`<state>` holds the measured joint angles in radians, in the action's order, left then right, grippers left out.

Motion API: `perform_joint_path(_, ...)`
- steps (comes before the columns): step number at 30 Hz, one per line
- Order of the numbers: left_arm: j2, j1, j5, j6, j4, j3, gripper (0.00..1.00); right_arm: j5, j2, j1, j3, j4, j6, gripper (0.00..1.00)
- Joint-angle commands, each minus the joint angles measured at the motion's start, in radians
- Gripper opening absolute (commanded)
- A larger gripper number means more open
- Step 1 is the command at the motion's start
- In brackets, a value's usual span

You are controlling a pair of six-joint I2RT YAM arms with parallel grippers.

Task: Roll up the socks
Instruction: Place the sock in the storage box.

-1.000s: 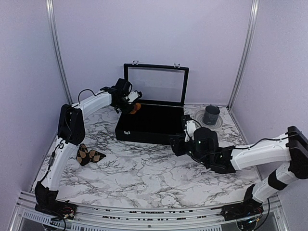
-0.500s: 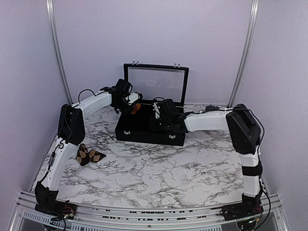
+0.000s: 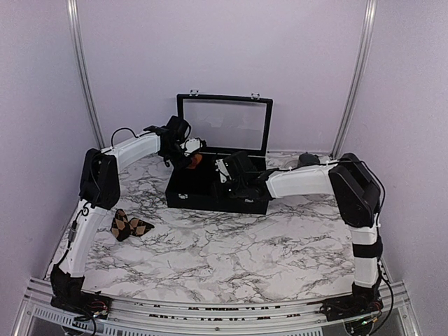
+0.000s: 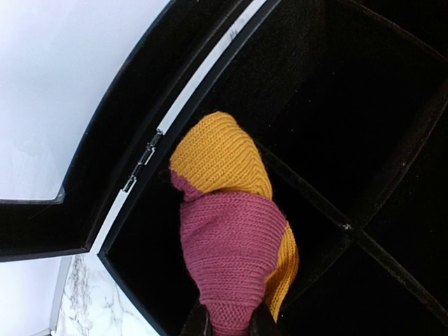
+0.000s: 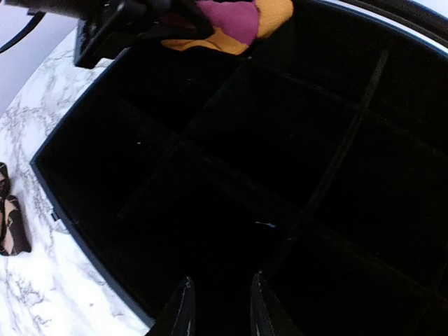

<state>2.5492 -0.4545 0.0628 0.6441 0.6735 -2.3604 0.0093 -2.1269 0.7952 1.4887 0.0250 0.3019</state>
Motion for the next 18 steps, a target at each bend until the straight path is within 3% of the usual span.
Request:
perform_joint_path(1, -0.039, 0.006, -0.032, 0.020, 0.284, 0.077, 0.00, -0.126, 0.026, 0.088, -0.059, 0.094, 0.010, 0.25)
perform_joint_path(10, -0.175, 0.001, 0.071, 0.052, 0.289, 0.188, 0.00, -0.123, 0.108, 0.148, -0.177, -0.011, 0.168, 0.25)
perform_joint_path(18, -0.257, -0.065, 0.235, 0.177, 0.179, 0.284, 0.00, -0.117, 0.182, 0.139, -0.239, -0.106, 0.224, 0.25)
